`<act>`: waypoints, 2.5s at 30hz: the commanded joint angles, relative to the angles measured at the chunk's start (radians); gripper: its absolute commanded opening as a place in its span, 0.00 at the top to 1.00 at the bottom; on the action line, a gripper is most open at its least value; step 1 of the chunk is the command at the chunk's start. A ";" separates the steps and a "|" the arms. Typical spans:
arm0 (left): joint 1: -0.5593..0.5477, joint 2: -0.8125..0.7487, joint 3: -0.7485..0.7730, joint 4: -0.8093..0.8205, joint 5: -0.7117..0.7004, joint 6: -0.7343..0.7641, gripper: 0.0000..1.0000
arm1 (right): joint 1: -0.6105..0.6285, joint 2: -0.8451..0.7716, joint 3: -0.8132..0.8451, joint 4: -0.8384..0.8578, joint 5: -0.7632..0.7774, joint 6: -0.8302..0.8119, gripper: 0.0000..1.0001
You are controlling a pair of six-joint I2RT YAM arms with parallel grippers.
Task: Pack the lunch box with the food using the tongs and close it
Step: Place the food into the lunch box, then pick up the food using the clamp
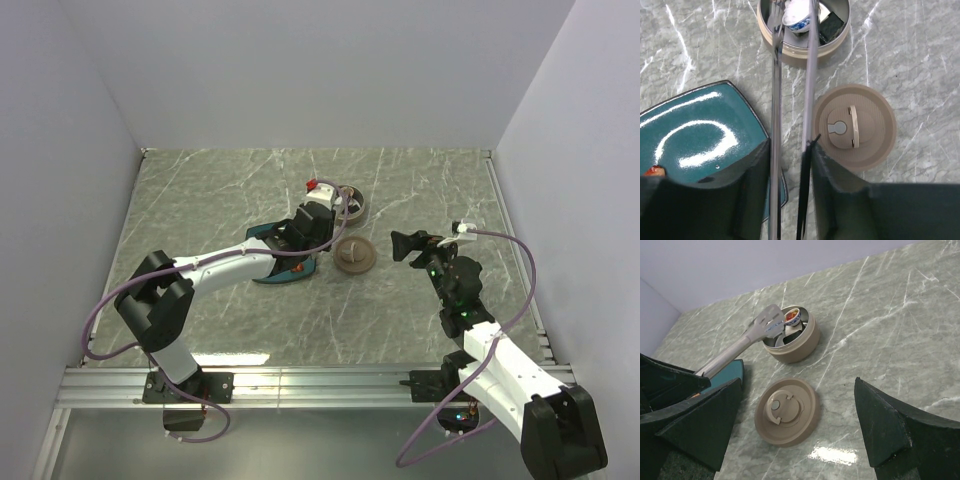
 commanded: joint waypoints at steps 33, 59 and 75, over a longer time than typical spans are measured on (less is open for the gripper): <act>-0.034 -0.230 -0.115 0.073 -0.105 -0.026 0.47 | -0.009 0.018 0.006 0.042 -0.006 -0.006 0.00; -0.469 -0.569 -0.433 -0.611 -0.591 -0.780 0.48 | -0.011 0.008 0.004 0.034 -0.006 0.000 0.00; -0.502 -0.517 -0.441 -0.524 -0.470 -0.728 0.48 | -0.009 0.000 0.003 0.028 -0.005 0.000 0.00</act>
